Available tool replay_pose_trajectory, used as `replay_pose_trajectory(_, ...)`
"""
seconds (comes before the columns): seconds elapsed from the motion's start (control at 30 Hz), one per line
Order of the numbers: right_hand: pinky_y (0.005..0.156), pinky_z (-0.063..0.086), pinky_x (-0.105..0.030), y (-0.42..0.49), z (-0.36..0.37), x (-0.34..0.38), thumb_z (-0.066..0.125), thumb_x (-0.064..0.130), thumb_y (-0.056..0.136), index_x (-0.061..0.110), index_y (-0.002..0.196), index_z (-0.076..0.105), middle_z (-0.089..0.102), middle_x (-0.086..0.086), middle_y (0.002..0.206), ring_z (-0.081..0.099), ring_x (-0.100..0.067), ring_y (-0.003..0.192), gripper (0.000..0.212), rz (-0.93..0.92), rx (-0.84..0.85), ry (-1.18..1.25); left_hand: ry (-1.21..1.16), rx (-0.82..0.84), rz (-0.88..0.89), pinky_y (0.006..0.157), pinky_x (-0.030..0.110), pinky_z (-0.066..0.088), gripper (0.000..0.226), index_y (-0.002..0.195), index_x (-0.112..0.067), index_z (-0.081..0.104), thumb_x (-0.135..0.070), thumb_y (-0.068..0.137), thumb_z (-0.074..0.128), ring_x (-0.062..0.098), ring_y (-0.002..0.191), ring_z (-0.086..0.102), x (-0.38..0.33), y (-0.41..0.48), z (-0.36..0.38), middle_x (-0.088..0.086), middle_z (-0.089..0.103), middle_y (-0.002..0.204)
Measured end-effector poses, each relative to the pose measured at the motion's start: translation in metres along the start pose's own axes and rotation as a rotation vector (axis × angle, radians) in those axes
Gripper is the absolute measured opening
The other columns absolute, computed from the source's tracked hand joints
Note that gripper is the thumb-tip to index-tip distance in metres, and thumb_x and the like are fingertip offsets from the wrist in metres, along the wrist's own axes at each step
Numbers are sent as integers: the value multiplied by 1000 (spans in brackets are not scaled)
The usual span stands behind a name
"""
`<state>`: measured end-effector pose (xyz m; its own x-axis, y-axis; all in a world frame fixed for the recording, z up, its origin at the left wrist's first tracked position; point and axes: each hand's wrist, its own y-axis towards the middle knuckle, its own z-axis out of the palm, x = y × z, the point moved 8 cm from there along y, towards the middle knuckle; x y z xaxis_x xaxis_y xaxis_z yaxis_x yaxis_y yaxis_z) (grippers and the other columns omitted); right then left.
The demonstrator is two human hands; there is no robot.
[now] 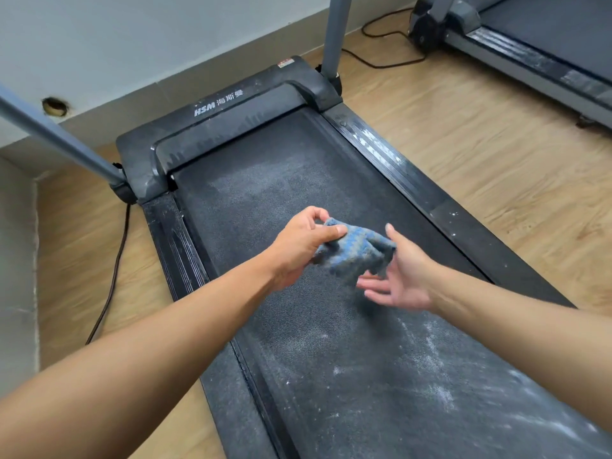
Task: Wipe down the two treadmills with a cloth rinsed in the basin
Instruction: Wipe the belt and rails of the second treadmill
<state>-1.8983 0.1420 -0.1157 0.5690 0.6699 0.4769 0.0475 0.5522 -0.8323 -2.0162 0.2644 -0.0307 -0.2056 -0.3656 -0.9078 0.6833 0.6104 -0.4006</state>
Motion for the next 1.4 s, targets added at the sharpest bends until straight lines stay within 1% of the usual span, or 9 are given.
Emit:
replay_pose_trajectory(0.23,103,46,-41,-14,26,26,45,88,85,8,117,75,74,-15,126,68,-31,118,91,-169,139,247,49,-67,104,61,25,58,36,138,-18,59,-3,105,60,15,77,75,-5,-4,-8,17,78,104)
replay_pose_trajectory(0.37,111,45,-40,-19,28,38,72,45,89,14,128,68,74,-9,126,65,-24,122,50,-241,167,185,103,-113,157,91,47,60,31,133,-18,67,-8,104,64,23,101,72,-4,-2,-20,16,76,120)
replay_pose_trajectory(0.53,92,51,-30,-19,27,48,74,16,89,16,123,69,75,-10,123,72,-18,101,35,-387,112,128,209,-134,145,87,38,62,35,129,-16,70,-10,95,78,25,106,77,1,-3,-29,7,80,113)
replay_pose_trajectory(0.67,86,54,-28,-17,18,55,78,8,86,13,105,74,78,-8,107,71,-18,97,20,-457,68,58,323,-128,52,68,21,58,24,119,-9,73,-7,95,77,11,82,76,5,-4,-33,4,82,97)
replay_pose_trajectory(0.93,97,47,-36,-11,12,52,99,28,59,13,118,72,77,-7,117,67,-21,112,66,-465,25,-133,516,-139,83,73,14,44,15,94,-6,76,-18,100,68,-5,64,59,-2,-9,-35,-11,67,69)
replay_pose_trajectory(1.03,108,41,-40,-9,27,45,93,32,71,30,133,60,69,7,131,60,-16,123,70,-341,126,-174,372,-59,88,80,28,46,16,95,-10,71,-24,99,65,8,76,60,1,-8,-33,-3,68,83)
replay_pose_trajectory(1.13,115,44,-53,-11,52,39,88,36,79,24,136,66,69,-8,137,62,-30,129,63,-278,306,-221,227,-25,49,71,22,52,13,106,-6,70,-14,104,60,12,75,64,8,-8,-34,3,69,86)
replay_pose_trajectory(1.3,91,59,-36,-3,66,41,82,12,85,10,107,72,75,-16,115,71,-24,99,25,-284,289,-137,319,-144,0,72,29,47,20,101,-8,73,-26,103,65,13,77,62,22,-4,-69,0,72,85)
replay_pose_trajectory(1.4,67,47,-24,7,83,42,77,14,92,17,97,68,73,-8,100,65,-14,81,10,-271,302,-283,411,-183,-18,76,30,48,27,99,-17,75,-43,98,69,8,74,64,27,-4,-90,-5,76,85)
